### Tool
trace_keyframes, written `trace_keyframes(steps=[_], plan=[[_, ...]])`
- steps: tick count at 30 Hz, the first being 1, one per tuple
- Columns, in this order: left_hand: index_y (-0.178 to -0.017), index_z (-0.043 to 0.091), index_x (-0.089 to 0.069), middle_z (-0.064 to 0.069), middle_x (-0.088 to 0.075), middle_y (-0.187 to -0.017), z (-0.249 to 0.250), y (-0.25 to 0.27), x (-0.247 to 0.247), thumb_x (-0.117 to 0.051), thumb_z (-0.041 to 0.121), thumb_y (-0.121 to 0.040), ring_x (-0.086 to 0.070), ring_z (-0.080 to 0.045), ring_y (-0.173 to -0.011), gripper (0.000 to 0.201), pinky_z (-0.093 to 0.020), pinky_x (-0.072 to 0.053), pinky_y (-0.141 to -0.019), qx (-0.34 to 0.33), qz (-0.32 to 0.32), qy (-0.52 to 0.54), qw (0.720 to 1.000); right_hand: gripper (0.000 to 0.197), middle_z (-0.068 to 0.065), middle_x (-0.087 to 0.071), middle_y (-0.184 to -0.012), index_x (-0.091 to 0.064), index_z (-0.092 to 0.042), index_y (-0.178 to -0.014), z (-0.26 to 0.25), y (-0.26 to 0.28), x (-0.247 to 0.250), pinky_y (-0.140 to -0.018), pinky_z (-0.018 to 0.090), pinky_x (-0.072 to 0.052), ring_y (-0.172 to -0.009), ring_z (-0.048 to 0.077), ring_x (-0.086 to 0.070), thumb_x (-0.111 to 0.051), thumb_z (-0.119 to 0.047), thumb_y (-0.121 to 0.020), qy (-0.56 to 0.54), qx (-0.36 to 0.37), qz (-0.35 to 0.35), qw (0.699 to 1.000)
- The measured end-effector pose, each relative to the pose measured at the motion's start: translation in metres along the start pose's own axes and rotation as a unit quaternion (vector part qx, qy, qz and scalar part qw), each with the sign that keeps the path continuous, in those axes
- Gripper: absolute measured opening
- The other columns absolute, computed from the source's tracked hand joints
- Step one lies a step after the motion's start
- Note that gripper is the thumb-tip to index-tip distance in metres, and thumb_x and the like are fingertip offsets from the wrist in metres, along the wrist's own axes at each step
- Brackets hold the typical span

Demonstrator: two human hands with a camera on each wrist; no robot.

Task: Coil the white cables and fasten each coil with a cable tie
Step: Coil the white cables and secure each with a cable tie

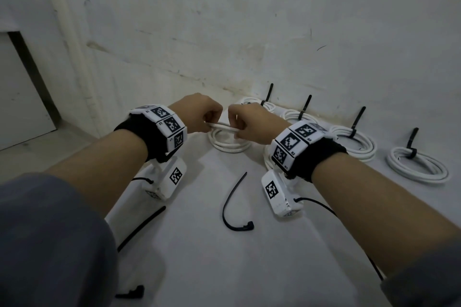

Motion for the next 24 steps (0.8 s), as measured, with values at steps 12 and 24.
trace_keyframes(steps=[12,24], plan=[[-0.084,0.013,-0.076,-0.014,-0.068,-0.083,-0.011,-0.001,-0.012,-0.060,0.039,-0.060,-0.052,-0.017,-0.072,0.039,-0.031,-0.042,-0.072,0.081,-0.076,0.221,0.969,0.020,-0.004,-0.055,-0.066,-0.056,-0.014,-0.068,0.009,0.000,-0.003,-0.064,0.025,-0.043,-0.068,0.013,-0.052,-0.073,-0.011,-0.075,-0.080,-0.032,-0.018,0.996],[-0.060,0.017,-0.066,-0.006,-0.060,-0.061,0.000,-0.007,-0.017,-0.080,-0.005,-0.063,-0.048,-0.004,-0.052,0.027,-0.014,-0.040,-0.057,0.034,-0.047,0.210,0.976,0.015,-0.005,-0.057,-0.079,-0.067,-0.009,-0.098,0.011,-0.007,-0.011,-0.057,0.007,-0.034,-0.071,0.007,-0.050,-0.068,-0.013,-0.084,-0.073,-0.053,-0.073,0.993]])
Point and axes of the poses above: each hand's wrist, its own y-axis away from the middle knuckle, its own x-axis out of the back of the hand, z = x × y, the point moved 2 cm from there along -y, towards the middle knuckle
